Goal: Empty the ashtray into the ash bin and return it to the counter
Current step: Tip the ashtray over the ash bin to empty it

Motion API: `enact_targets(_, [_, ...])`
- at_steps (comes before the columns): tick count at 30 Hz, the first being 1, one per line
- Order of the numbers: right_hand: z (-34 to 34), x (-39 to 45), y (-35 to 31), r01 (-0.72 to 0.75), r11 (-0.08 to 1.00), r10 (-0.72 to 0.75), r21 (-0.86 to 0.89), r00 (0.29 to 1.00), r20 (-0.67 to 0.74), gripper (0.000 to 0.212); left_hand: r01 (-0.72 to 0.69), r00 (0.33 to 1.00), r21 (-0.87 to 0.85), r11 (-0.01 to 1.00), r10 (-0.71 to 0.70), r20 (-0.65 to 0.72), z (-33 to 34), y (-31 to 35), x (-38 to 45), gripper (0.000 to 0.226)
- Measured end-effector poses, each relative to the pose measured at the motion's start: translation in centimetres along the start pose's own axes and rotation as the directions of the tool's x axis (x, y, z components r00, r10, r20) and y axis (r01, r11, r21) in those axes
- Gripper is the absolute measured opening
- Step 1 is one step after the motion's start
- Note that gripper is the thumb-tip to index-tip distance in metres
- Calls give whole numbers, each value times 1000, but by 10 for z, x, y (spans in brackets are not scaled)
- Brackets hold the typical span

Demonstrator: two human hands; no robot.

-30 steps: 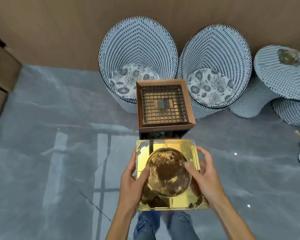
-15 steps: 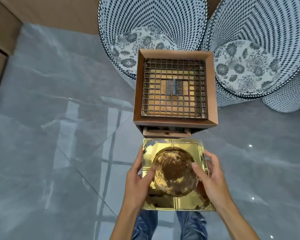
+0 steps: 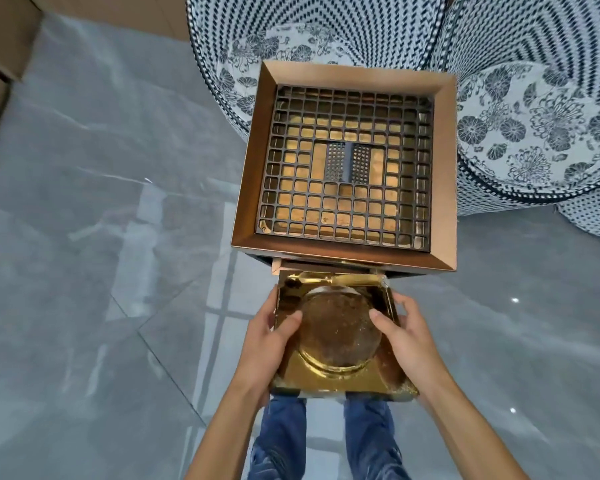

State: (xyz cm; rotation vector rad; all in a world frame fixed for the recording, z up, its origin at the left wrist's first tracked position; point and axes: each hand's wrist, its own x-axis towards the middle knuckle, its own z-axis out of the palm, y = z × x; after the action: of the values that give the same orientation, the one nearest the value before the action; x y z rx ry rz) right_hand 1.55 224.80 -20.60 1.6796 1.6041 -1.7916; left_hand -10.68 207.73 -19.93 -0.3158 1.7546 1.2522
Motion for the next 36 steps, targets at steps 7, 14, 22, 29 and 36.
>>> enact_targets(7, [2, 29, -14, -74, 992, 79, -107, 996, 46, 57, 120, 989, 54, 991, -124, 85, 1, 18, 30, 32])
enact_targets(14, [3, 29, -28, 2, 983, 11, -186, 998, 68, 55, 137, 989, -17, 990, -136, 54, 3, 28, 31, 49])
enact_targets(22, [-1, 35, -35, -38, 963, 60, -268, 995, 76, 54, 208, 977, -41, 977, -207, 42, 6, 35, 39, 53])
enact_targets(29, [-3, 37, -44, -34, 964, 35, -262, 999, 0, 34, 138, 990, 39, 990, -138, -7, 12, 46, 41, 55])
enact_targets(36, [-4, 34, -40, -139, 973, 151, -184, 987, 53, 48, 243, 970, 17, 970, -243, 1, 11, 51, 43, 29])
